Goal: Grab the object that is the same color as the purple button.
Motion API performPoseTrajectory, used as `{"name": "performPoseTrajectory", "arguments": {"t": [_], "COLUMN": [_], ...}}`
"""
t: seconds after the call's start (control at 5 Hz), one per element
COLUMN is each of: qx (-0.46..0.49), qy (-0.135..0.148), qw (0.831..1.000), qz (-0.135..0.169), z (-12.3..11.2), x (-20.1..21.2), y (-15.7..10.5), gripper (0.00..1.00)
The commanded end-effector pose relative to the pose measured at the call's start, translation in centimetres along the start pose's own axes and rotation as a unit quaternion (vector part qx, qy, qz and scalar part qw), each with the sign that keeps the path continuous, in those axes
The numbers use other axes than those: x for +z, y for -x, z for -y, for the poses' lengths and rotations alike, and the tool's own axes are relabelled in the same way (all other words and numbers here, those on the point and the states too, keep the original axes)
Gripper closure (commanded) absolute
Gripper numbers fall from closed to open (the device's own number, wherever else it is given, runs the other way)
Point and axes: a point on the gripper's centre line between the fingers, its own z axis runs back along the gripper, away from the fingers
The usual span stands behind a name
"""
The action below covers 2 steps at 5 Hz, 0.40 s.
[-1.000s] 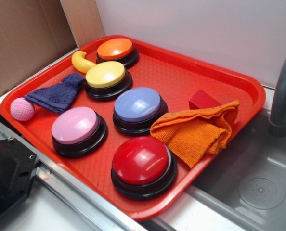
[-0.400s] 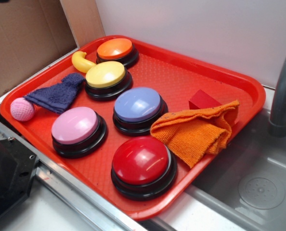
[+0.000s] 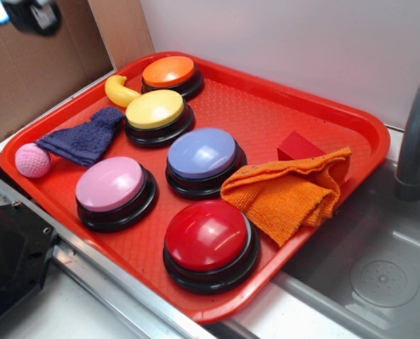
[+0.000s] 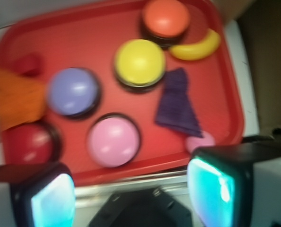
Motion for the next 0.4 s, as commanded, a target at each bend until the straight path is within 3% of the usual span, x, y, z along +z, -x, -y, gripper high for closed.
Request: {"name": "performPoseTrajectory", "arguments": {"t": [0.0,0.2], "qx": [0.082,0.095], "qy": [-0.045,-0.053], "qw": [0.995,0.994], "qz": [0.025,0.023], "z": [-4.5,-5.6], "x": [-7.0,-9.6], "y": [-2.3,-3.0], "gripper": [0.00,0.00]}}
